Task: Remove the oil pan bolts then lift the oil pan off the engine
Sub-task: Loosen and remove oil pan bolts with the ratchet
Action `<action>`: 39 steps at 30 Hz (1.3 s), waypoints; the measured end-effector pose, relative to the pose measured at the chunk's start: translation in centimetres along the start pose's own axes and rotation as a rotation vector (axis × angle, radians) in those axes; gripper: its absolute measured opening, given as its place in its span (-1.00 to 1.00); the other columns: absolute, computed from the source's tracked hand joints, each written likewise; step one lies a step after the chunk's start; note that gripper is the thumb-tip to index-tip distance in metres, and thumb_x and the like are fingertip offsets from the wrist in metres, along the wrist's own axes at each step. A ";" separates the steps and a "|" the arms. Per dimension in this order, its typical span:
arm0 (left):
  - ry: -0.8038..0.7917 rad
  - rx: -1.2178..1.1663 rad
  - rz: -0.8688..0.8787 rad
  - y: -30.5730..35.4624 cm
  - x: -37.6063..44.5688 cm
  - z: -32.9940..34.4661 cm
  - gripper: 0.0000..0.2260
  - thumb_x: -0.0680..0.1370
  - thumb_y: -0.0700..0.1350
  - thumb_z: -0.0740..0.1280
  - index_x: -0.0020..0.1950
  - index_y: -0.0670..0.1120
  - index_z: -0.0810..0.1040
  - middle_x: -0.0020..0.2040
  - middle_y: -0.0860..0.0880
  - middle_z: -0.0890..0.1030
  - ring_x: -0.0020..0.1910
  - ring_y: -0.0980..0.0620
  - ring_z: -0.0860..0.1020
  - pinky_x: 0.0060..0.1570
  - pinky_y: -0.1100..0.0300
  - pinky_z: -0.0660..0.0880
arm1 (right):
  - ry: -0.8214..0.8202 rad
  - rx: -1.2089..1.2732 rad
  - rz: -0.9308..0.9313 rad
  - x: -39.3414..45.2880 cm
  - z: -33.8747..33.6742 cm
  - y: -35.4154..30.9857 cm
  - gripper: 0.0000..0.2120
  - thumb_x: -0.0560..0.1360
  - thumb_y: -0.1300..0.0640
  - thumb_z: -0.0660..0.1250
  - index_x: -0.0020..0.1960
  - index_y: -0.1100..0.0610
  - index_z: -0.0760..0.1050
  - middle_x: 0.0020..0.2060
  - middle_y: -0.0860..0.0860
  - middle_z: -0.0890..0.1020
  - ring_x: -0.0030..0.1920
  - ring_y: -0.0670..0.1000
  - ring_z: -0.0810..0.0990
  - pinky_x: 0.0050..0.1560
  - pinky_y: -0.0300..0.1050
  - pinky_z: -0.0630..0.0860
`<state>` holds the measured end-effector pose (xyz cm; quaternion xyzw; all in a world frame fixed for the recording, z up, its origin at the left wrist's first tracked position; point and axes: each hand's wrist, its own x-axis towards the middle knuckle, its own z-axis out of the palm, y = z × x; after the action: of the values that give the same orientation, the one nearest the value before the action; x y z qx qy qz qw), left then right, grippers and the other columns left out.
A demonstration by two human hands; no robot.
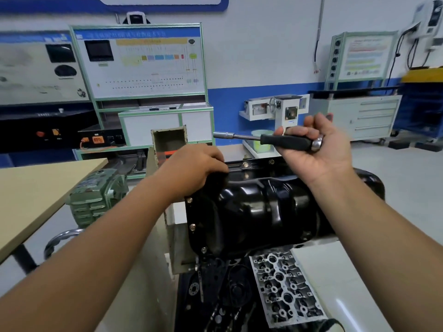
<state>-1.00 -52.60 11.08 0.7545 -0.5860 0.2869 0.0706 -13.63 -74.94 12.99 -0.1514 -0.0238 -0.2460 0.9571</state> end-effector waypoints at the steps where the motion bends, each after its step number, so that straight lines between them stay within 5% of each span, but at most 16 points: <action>1: 0.024 0.021 0.018 -0.1 -0.1 0.1 -0.67 0.45 -0.42 0.44 0.09 -0.08 0.76 0.09 -0.13 0.71 0.02 -0.23 0.66 -0.01 -0.16 0.61 | 0.002 -0.019 0.008 0.1 -0.1 0.0 -0.72 0.67 0.04 0.26 -0.18 0.13 0.46 -0.52 -0.07 0.32 -0.51 -0.04 0.43 -0.02 0.06 0.52; 6: 0.066 0.008 -0.007 0.4 0.1 -0.3 -0.82 0.51 -0.30 0.50 0.04 -0.08 0.76 0.04 -0.04 0.73 -0.02 -0.17 0.67 -0.10 -0.10 0.63 | -0.029 -0.062 0.024 0.1 -0.2 -0.1 -0.67 0.68 0.01 0.24 -0.21 0.13 0.46 -0.53 -0.07 0.33 -0.49 -0.06 0.43 -0.01 0.05 0.52; 12: -0.202 -0.032 -0.077 0.1 1.4 -2.1 -0.79 0.62 -0.20 0.38 0.20 -0.01 0.72 0.21 0.05 0.65 0.21 -0.03 0.58 0.16 -0.03 0.54 | -0.052 -0.071 0.021 -0.1 -0.3 -0.3 -0.67 0.68 0.02 0.24 -0.22 0.13 0.47 -0.51 -0.06 0.34 -0.48 -0.05 0.44 -0.04 0.03 0.53; 20: -0.211 -0.021 -0.105 -0.4 2.1 -2.3 -0.87 0.58 -0.10 0.45 0.12 0.00 0.72 0.11 0.07 0.67 0.09 0.01 0.60 0.05 -0.03 0.55 | -0.034 -0.093 0.013 0.0 -0.3 -0.2 -0.64 0.68 0.03 0.24 -0.25 0.15 0.48 -0.53 -0.05 0.34 -0.49 -0.04 0.43 -0.04 0.03 0.51; 25: -0.264 0.009 -0.077 -0.5 2.1 -1.9 -0.85 0.61 -0.09 0.41 0.15 0.10 0.68 0.20 0.18 0.62 0.23 0.08 0.53 0.05 0.03 0.54 | -0.027 -0.109 0.011 0.0 -0.3 -0.2 -0.65 0.67 0.04 0.25 -0.26 0.14 0.48 -0.52 -0.05 0.35 -0.48 -0.04 0.42 -0.01 0.03 0.51; 31: -0.089 -0.265 -0.156 0.7 2.9 -0.7 -0.92 0.60 -0.13 0.43 0.07 -0.07 0.68 -0.04 0.06 0.64 -0.07 0.07 0.54 0.03 0.11 0.48 | -0.019 -0.080 -0.013 0.0 -0.4 -0.2 -0.67 0.67 0.03 0.25 -0.23 0.13 0.47 -0.51 -0.05 0.35 -0.48 -0.04 0.44 0.02 0.04 0.52; 36: 0.053 -0.427 -0.313 2.1 3.8 1.0 -0.94 0.61 -0.16 0.41 0.05 -0.05 0.66 -0.18 0.18 0.63 -0.19 0.22 0.57 -0.15 0.41 0.42 | -0.012 -0.061 -0.061 -0.3 -0.3 -0.2 -0.69 0.66 0.04 0.26 -0.22 0.14 0.48 -0.51 -0.04 0.36 -0.47 -0.03 0.43 0.01 0.03 0.52; 39: 0.118 -0.482 -0.418 2.8 3.5 1.8 -0.92 0.60 -0.16 0.40 -0.01 -0.02 0.68 -0.26 0.16 0.61 -0.31 0.25 0.52 -0.20 0.36 0.43 | -0.011 -0.060 -0.076 -0.5 -0.2 -0.2 -0.68 0.65 0.04 0.27 -0.23 0.14 0.48 -0.51 -0.04 0.35 -0.48 -0.02 0.43 -0.01 0.02 0.53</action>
<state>-2.44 -57.21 10.77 0.8022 -0.4642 0.1625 0.3383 -14.14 -74.97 12.77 -0.1804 -0.0276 -0.2821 0.9419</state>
